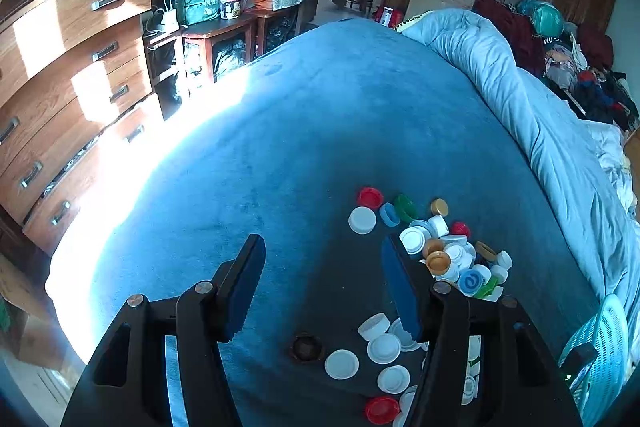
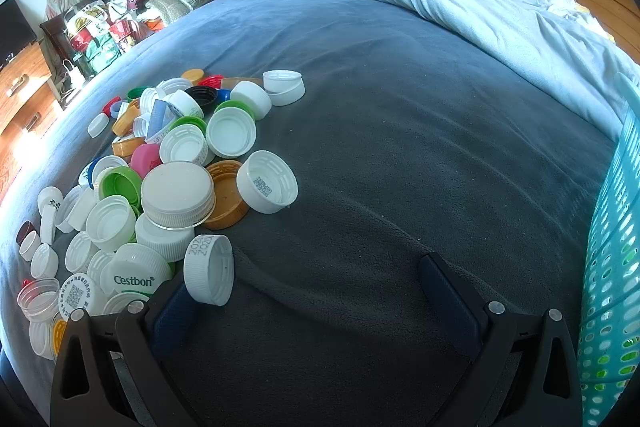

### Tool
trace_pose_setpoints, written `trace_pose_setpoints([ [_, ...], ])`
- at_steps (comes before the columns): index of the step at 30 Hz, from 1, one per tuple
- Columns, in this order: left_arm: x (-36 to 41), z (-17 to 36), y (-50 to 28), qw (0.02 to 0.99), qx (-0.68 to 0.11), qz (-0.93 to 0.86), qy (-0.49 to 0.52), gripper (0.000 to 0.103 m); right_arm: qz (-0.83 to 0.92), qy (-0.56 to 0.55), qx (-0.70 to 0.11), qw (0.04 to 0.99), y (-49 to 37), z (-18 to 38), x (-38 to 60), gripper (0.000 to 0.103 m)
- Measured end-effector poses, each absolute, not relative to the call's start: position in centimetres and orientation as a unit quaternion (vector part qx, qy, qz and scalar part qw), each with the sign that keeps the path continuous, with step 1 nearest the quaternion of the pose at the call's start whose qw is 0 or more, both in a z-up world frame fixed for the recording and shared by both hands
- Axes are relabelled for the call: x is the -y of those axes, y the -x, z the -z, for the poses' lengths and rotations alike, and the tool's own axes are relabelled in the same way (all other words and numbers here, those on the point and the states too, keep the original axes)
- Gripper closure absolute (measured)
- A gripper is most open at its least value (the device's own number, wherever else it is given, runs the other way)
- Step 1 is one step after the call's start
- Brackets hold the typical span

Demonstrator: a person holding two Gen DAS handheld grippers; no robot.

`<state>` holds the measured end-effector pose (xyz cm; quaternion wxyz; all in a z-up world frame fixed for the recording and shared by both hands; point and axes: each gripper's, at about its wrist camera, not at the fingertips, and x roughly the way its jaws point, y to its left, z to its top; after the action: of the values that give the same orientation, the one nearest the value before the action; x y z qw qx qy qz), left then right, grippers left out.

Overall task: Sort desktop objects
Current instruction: 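Return the left tool to the cap pile and grasp a dark brown cap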

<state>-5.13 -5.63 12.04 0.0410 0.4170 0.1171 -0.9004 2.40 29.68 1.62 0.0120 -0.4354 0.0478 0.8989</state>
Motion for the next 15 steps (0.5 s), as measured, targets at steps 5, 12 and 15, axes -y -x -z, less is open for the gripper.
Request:
trace_pose_setpoints([
  [5,5.5,-11.7,5.4,0.035,-0.118,0.898,-0.423,0.049,-0.899,0.435,-0.048,0.012,-2.4,-1.6,-29.7,0.000],
  [12,4.3,-11.5,5.7,0.021,-0.113,0.896,-0.429,0.049,-0.899,0.435,-0.048,0.012,-2.5,-1.6,-29.7,0.000],
  [15,3.8,-11.4,6.0,0.013,-0.107,0.895,-0.433,0.049,-0.899,0.435,-0.048,0.012,-2.4,-1.6,-29.7,0.000],
])
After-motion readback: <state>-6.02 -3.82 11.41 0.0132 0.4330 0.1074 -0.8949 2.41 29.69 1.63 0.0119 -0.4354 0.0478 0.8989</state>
